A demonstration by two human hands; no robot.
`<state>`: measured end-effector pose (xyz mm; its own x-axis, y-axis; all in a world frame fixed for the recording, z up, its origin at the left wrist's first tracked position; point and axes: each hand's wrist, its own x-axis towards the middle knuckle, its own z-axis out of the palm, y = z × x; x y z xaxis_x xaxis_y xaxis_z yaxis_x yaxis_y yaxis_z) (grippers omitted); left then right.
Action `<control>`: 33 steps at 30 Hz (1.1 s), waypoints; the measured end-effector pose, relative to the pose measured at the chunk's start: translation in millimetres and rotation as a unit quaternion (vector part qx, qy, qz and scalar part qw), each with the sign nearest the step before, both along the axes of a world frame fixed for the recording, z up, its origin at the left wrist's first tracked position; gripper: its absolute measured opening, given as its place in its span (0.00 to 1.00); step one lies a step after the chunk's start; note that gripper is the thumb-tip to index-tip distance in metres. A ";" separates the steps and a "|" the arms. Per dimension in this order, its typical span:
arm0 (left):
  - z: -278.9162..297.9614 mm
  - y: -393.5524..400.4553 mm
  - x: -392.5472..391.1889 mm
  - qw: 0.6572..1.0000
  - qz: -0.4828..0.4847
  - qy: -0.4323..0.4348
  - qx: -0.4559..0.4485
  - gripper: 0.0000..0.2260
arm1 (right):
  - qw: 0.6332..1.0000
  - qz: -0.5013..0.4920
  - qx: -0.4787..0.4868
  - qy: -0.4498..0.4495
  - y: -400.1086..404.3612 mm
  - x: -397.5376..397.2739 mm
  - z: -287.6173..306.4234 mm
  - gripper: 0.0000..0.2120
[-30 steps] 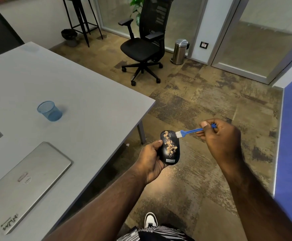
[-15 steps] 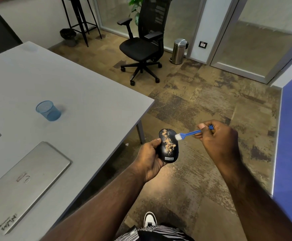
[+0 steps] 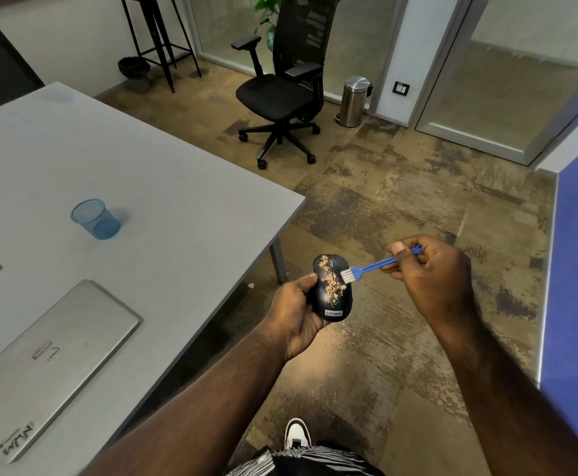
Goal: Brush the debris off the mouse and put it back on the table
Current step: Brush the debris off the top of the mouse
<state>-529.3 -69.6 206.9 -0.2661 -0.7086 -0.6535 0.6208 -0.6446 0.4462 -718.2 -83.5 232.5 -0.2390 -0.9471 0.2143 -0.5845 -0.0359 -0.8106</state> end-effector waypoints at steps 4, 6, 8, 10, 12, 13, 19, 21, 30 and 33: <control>-1.8 -0.4 -0.3 1.000 0.002 -0.003 0.002 0.15 | 0.998 -0.021 -0.008 0.054 -1.8 0.2 -1.6 0.05; -3.3 -0.6 0.3 1.000 0.005 -0.003 0.004 0.14 | 0.998 -0.036 -0.012 0.041 -2.9 -4.0 -0.1 0.06; -3.7 -1.6 0.5 1.000 0.007 0.004 0.003 0.15 | 1.000 -0.021 -0.011 0.004 -1.5 -6.3 -0.1 0.05; -4.2 -2.7 0.7 1.000 0.005 0.011 0.001 0.16 | 1.000 -0.002 -0.008 0.005 1.8 -4.4 -1.4 0.05; -4.3 -2.6 0.9 1.000 0.005 0.017 0.000 0.15 | 0.999 -0.014 -0.003 0.036 2.6 -4.9 -3.3 0.05; -4.2 -2.3 1.0 1.000 0.005 0.020 0.000 0.15 | 0.999 -0.032 0.000 0.038 2.1 -6.2 -3.2 0.05; -3.5 -4.7 0.2 1.000 0.005 0.028 0.004 0.16 | 0.998 0.002 -0.001 -0.061 12.1 -5.4 -0.2 0.08; -3.5 -5.4 -0.4 0.999 0.005 0.034 0.007 0.16 | 1.000 -0.009 0.007 -0.023 13.1 -3.1 -3.5 0.04; -1.5 -5.8 -2.2 0.999 0.000 0.032 0.012 0.18 | 0.997 -0.017 -0.022 -0.066 17.6 -2.4 -5.2 0.06; -0.9 -5.9 -2.3 1.000 0.000 0.025 0.012 0.18 | 0.999 -0.038 -0.013 -0.010 16.3 -2.8 -8.6 0.03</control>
<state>-531.6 -75.5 206.0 -0.2991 -0.6925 -0.6565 0.6419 -0.6551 0.3986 -721.0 -67.3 223.9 -0.3135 -0.9205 0.2333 -0.5706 -0.0138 -0.8211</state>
